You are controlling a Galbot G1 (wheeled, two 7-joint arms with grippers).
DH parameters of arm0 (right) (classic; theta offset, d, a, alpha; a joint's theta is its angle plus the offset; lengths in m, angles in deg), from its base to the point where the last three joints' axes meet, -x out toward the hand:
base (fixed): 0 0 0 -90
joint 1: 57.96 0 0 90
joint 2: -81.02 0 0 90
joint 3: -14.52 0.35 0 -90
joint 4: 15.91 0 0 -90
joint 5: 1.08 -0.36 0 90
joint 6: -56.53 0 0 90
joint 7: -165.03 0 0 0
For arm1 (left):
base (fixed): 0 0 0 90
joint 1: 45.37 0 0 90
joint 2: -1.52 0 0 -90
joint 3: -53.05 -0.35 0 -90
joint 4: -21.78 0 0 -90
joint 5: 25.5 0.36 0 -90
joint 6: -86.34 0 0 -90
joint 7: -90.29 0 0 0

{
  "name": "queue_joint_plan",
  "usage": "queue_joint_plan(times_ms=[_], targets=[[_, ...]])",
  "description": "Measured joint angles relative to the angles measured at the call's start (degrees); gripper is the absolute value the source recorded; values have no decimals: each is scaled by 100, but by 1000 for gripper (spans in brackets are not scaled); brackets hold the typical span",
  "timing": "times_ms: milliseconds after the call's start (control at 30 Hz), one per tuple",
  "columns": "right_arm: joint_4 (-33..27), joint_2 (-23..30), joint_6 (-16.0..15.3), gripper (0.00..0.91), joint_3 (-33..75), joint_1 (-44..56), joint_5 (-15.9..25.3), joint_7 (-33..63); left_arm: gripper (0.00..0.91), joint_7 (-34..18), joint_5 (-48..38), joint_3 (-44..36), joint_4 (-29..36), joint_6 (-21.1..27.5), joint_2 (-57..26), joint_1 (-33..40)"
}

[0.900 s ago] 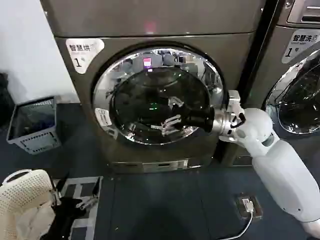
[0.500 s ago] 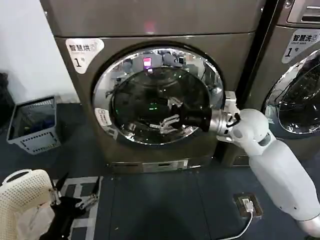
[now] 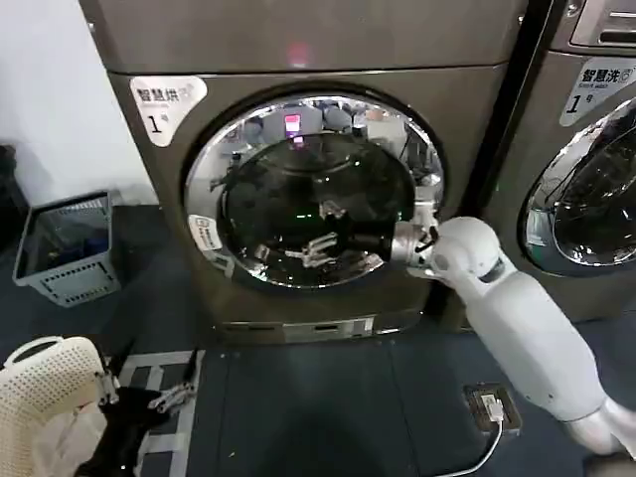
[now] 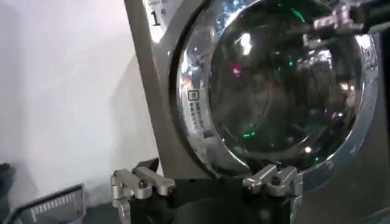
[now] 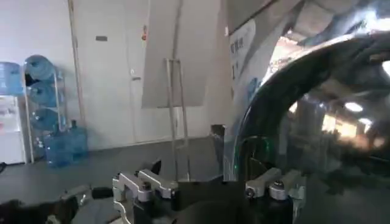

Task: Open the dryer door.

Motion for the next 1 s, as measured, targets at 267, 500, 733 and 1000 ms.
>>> queue_joint_plan(times_ms=[267, 500, 733, 1000], targets=[[-227, 142, 245, 907, -382, -140, -16, 136, 907, 0, 2, -24, 29, 77, 19, 50], [-333, 279, 387, 907, -648, -244, -13, 351, 907, 1, 2, -32, 72, 114, 21, 63], [-463, 389, 547, 907, -871, -335, 42, 442, 907, 0, 2, -40, 119, 114, 34, 45], [-683, 571, 639, 907, -1085, -464, 161, 475, 907, 0, 0, -48, 181, 116, 35, 25]])
